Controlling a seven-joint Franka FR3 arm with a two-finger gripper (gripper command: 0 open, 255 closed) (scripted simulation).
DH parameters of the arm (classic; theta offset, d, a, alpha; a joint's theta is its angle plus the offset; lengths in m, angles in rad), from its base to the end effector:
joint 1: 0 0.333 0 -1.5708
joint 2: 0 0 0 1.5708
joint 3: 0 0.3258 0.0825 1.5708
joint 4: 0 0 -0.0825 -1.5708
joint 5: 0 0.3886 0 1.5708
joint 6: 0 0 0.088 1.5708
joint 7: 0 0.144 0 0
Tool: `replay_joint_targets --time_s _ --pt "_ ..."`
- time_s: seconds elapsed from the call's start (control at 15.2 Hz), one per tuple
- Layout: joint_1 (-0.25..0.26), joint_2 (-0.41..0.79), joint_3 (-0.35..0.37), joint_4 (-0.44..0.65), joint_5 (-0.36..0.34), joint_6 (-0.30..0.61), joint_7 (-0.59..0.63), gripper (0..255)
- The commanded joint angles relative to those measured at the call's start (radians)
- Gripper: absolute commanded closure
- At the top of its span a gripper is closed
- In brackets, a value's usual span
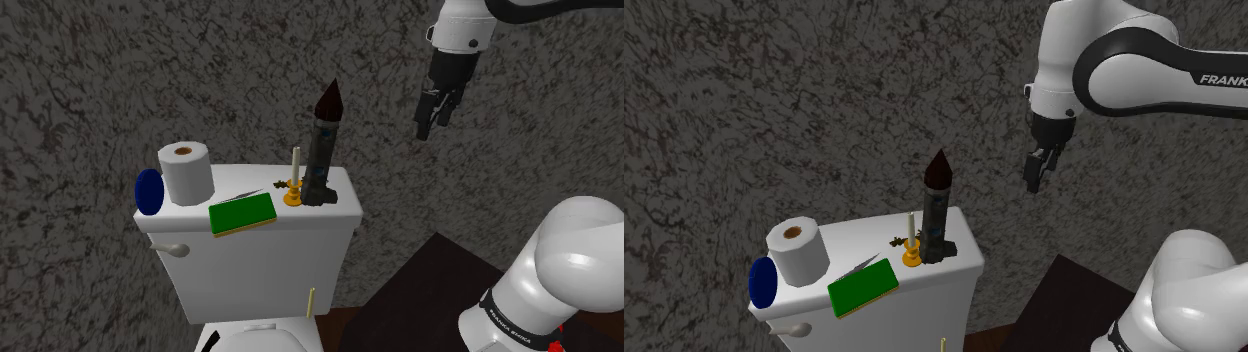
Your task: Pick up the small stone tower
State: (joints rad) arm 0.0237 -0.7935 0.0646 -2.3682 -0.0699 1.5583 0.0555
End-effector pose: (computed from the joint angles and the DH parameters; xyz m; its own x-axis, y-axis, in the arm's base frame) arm 0.2997 0.0209 0.5561 0.9999 0.0122 -0.0109 0.0134 -0.9931 0.1165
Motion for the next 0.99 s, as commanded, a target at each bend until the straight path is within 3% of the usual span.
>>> replay_joint_targets --time_s 0.0,0.53,0.92 --pt "0.000 0.000 0.000 0.000 0.000 0.000 0.000 0" --pt "0.143 0.106 -0.080 -0.134 0.043 0.373 -0.300 0" --pt "0.274 0.229 -0.140 -0.180 0.114 0.627 -0.552 0"
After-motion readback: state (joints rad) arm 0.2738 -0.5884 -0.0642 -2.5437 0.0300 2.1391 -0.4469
